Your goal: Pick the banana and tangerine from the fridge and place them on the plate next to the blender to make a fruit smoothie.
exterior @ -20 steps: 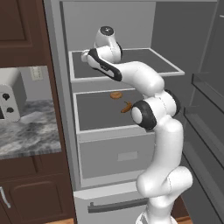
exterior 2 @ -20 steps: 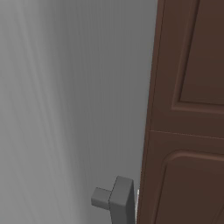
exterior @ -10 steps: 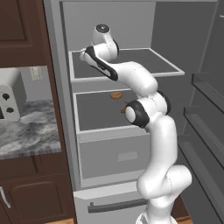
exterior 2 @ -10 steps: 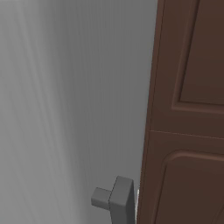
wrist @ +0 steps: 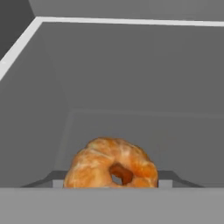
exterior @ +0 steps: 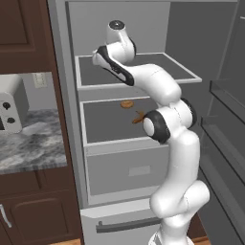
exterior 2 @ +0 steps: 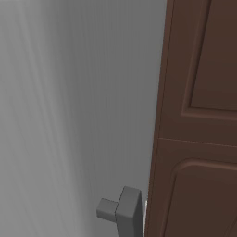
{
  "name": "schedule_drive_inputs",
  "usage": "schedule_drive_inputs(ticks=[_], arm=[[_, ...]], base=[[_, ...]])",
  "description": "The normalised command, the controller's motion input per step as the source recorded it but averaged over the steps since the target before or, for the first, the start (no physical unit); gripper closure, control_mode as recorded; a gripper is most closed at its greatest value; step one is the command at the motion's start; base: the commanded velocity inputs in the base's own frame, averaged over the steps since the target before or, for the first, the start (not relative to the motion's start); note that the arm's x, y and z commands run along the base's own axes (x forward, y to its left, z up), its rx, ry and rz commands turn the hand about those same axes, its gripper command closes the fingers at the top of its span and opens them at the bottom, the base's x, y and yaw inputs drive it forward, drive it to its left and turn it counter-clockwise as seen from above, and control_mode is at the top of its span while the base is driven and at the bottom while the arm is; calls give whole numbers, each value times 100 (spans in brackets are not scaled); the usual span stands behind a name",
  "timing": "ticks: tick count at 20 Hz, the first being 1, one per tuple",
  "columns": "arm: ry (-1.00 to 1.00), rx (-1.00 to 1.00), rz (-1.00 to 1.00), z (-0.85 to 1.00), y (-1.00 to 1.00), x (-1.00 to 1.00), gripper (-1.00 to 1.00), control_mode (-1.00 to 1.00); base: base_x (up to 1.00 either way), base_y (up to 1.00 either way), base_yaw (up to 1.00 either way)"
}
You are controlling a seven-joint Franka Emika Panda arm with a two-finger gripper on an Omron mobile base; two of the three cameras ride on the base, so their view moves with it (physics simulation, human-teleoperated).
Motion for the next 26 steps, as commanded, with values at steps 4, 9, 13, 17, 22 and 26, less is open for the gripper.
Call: schedule_drive_inputs(ticks=[4, 9, 13, 17, 22, 26], arm=[[-52, 9, 0, -57, -39, -100, 100, -100], [-54, 15, 0, -18, -34, -100, 100, -100], [-29, 17, -5, 82, -14, -100, 100, -100], [-6, 4, -2, 100, -12, -100, 100, -100], [8, 5, 0, 89, -31, -100, 100, -100], [14, 0, 0, 6, -52, -100, 100, -100]], base=[[0, 0, 0], [0, 0, 0], [0, 0, 0], [0, 0, 0], [0, 0, 0], [0, 0, 0]])
